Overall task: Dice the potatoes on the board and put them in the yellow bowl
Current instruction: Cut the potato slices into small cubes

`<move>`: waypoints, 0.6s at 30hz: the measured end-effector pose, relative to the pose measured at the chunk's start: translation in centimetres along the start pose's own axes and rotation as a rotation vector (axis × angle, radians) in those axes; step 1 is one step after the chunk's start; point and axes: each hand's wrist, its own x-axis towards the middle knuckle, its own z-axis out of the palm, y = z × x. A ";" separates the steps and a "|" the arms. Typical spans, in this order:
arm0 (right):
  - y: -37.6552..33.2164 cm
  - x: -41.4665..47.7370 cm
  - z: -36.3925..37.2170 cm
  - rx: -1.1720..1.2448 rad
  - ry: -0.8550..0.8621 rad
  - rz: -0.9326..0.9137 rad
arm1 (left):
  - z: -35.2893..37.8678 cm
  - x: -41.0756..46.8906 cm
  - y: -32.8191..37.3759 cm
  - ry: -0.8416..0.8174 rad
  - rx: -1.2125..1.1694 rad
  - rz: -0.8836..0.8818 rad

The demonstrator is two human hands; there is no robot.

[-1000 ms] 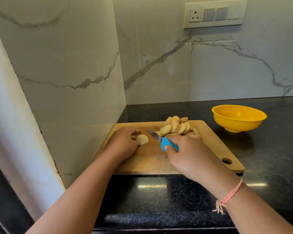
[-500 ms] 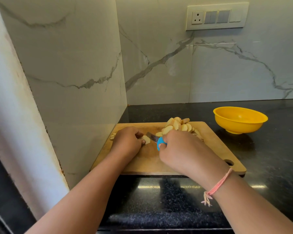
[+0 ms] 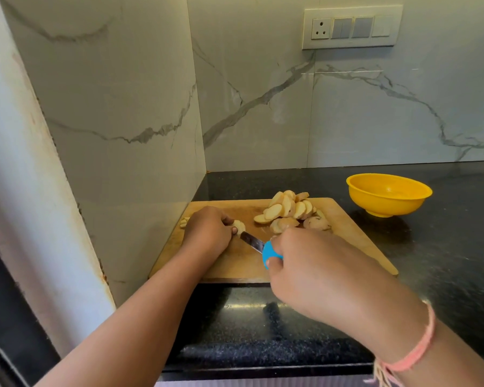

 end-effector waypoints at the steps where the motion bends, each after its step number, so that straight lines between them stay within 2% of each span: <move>1: 0.2 0.0 0.1 -0.010 0.015 0.006 | -0.1 -0.1 -0.1 -0.001 -0.010 0.004; 6: 0.4 1.5 1.1 -0.016 0.160 0.041 | -0.4 -0.2 -0.7 0.047 -0.106 -0.007; 18: -1.8 4.3 1.2 -0.045 0.033 0.086 | -0.3 -0.2 -1.0 0.073 -0.053 0.034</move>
